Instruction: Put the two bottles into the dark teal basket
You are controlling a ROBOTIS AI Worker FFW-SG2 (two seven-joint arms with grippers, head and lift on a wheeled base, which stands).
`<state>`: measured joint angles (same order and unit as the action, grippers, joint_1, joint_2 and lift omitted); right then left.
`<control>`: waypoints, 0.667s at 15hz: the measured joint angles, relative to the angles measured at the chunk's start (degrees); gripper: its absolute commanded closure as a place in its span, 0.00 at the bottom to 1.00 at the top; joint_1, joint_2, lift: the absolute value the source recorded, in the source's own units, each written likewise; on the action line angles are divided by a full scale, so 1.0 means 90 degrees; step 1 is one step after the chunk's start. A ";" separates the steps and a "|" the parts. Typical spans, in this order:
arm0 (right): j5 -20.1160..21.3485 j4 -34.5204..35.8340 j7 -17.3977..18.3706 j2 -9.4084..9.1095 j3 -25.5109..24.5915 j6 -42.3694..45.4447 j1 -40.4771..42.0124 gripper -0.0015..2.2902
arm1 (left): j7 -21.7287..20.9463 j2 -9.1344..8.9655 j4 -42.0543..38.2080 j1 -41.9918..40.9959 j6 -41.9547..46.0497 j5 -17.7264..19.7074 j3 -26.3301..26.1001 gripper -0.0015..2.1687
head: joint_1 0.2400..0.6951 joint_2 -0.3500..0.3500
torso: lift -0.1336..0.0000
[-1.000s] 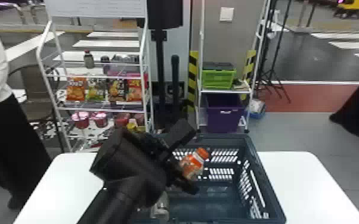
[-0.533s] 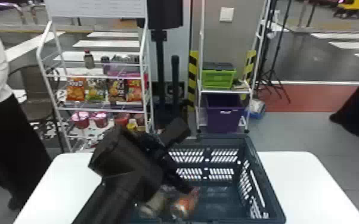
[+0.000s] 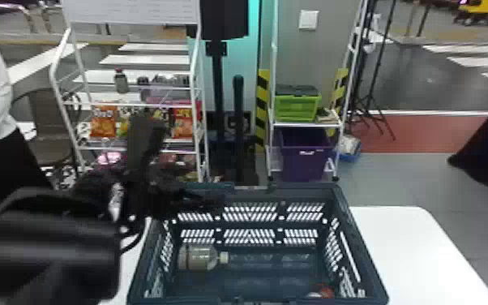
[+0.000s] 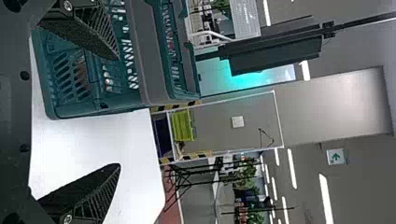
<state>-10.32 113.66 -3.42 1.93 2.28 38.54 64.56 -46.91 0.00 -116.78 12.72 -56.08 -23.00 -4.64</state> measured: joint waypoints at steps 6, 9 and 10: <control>0.0278 0.0411 -0.0006 0.0060 -0.0009 -0.0096 0.0173 0.03 | 0.1648 0.0000 -0.2860 -0.3170 0.0514 0.2329 0.1952 0.04 | 0.57 0.50 | 1.00; 0.0487 0.0709 -0.0013 0.0121 -0.0014 -0.0433 0.0230 0.03 | 0.2280 0.0000 -0.2827 -0.4930 0.3159 0.3248 0.2374 0.04 | 0.57 0.50 | 1.00; 0.0564 0.0834 -0.0018 0.0145 -0.0017 -0.0650 0.0239 0.03 | 0.2359 0.0000 -0.2654 -0.5355 0.3876 0.3470 0.2433 0.04 | 0.57 0.50 | 1.00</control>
<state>-5.24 121.17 -3.58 3.24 2.12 32.69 66.71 -25.68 0.00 -140.66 -35.47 -21.19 8.23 17.26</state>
